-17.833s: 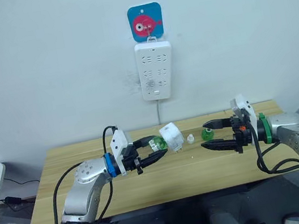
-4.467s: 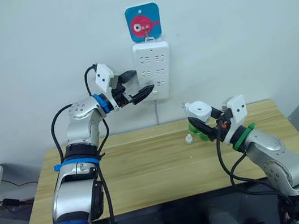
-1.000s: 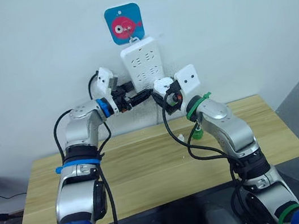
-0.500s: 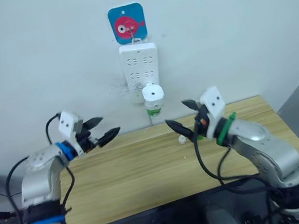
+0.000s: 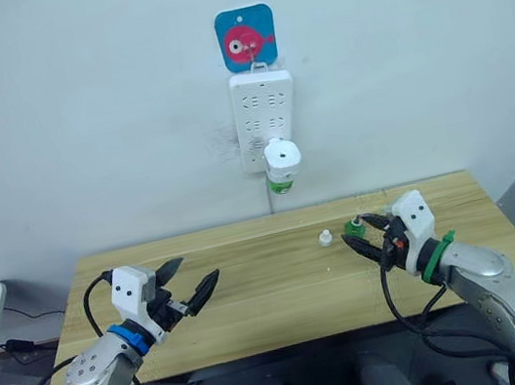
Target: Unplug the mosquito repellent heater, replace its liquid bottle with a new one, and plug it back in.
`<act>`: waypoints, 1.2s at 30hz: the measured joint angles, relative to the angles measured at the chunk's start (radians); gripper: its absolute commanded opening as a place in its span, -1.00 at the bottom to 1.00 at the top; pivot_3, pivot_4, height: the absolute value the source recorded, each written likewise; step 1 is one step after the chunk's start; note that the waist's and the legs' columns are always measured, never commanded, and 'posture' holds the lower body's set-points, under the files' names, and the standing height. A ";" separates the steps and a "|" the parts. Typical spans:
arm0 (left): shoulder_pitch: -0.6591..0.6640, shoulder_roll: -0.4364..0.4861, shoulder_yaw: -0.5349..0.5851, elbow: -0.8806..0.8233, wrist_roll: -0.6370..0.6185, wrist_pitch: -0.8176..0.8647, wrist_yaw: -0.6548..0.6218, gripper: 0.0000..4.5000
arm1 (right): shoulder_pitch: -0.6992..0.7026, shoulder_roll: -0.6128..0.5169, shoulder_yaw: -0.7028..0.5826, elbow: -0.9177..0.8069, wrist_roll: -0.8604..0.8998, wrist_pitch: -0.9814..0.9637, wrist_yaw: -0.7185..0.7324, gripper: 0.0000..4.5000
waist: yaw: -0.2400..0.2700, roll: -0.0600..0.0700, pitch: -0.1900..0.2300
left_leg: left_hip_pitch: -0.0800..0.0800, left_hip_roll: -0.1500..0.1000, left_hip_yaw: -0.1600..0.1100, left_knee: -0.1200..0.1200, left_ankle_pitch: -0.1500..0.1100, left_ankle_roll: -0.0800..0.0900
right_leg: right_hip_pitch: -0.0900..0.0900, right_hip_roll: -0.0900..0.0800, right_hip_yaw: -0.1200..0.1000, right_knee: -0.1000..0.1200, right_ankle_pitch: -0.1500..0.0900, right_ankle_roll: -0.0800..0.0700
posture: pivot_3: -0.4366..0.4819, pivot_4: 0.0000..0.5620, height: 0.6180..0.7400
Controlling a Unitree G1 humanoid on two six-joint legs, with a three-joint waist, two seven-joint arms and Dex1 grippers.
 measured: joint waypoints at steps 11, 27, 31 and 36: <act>0.003 0.004 -0.024 0.028 0.004 -0.044 0.018 1.00 | 0.009 0.002 -0.008 0.043 -0.008 -0.046 -0.006 -0.99 | 0.004 0.000 0.001 | 0.002 0.000 -0.001 -0.001 0.000 0.000 | 0.004 0.000 0.000 -0.004 0.000 0.000 | -0.06 -0.41 1.00; -0.033 0.029 -0.044 0.061 0.020 -0.076 0.016 1.00 | 0.016 0.003 0.013 0.042 -0.009 -0.042 -0.013 -0.99 | 0.006 0.001 0.002 | 0.003 0.000 -0.001 -0.001 0.000 0.000 | 0.004 0.000 -0.001 -0.005 0.000 0.000 | -0.04 -0.39 1.00; -0.033 0.041 -0.044 0.061 0.017 -0.074 0.004 1.00 | -0.002 0.004 0.014 0.042 -0.008 -0.036 -0.012 -0.99 | 0.006 0.002 0.003 | 0.003 0.000 -0.001 -0.001 0.000 0.000 | 0.004 0.000 0.000 -0.005 0.000 0.000 | -0.03 -0.38 1.00; -0.035 0.068 -0.043 0.055 -0.013 -0.059 -0.016 1.00 | -0.041 0.015 0.017 0.042 0.005 -0.014 -0.008 -0.99 | 0.006 0.002 0.004 | 0.002 0.000 -0.001 -0.001 0.000 0.000 | 0.004 0.000 0.000 -0.005 0.000 0.000 | -0.01 -0.37 1.00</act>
